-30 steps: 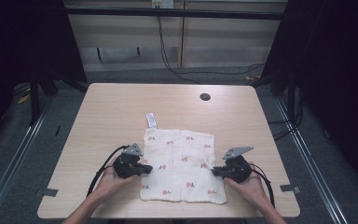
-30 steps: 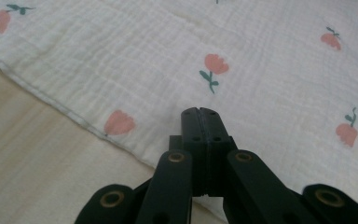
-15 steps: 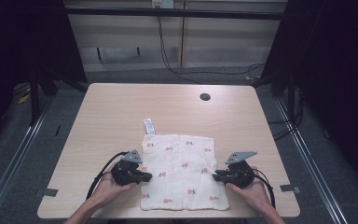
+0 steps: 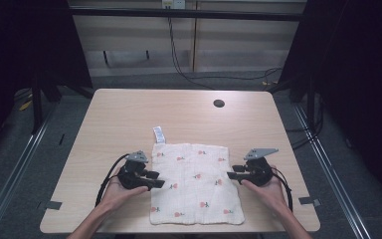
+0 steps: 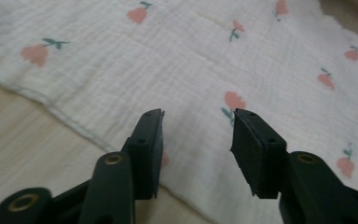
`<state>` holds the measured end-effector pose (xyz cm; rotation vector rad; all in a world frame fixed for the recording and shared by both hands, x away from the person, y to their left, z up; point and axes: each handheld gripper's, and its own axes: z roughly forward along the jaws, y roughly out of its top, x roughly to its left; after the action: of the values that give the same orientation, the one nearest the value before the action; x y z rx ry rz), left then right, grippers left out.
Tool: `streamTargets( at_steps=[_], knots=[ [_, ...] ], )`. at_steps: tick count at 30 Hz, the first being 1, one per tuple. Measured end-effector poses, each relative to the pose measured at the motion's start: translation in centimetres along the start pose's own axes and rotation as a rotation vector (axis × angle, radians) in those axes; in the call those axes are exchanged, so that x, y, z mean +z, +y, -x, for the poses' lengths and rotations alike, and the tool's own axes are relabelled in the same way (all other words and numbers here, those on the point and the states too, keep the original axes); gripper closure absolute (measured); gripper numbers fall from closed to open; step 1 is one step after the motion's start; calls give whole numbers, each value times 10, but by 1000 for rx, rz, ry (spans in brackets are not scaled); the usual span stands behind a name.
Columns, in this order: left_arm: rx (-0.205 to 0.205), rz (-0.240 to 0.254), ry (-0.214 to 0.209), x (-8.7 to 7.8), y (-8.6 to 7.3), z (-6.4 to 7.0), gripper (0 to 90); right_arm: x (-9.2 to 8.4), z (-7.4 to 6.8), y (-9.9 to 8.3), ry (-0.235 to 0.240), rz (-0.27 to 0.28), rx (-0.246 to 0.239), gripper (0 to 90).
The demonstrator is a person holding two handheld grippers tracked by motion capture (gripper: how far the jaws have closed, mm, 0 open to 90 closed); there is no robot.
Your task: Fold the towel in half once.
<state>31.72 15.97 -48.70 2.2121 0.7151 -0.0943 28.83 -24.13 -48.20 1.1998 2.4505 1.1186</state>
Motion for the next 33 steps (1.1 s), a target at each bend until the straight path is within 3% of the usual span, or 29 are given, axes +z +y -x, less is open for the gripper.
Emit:
streamTargets(
  at_steps=[3,5,8,10,14,16,18,23,26,29,33],
  knots=[
    [-10,12,19,-5,0,-4,504,9,12,15,9,7,-8,619],
    [-18,15,30,-6,1,-7,495,14,21,25,41,-10,18,621],
    [-19,19,46,-7,3,-10,482,22,29,36,17,10,35,656],
    [-20,25,51,-8,4,-11,479,29,34,40,-47,7,20,669],
    [-25,29,77,-8,6,-17,478,42,53,46,-53,-8,47,696],
    [-68,61,69,-8,7,-25,483,47,60,49,-41,-21,51,705],
    [-68,49,80,-8,8,-28,483,51,65,51,-61,-36,51,702],
    [-39,90,74,-14,16,-24,484,58,66,49,-47,-35,48,654],
    [-37,76,85,-15,19,-27,472,60,66,48,-46,-47,46,656],
    [-44,98,119,-18,26,-33,469,63,63,49,-49,-39,26,713],
    [-45,68,143,-11,37,-51,482,63,62,46,-7,-8,53,844]
  ],
)
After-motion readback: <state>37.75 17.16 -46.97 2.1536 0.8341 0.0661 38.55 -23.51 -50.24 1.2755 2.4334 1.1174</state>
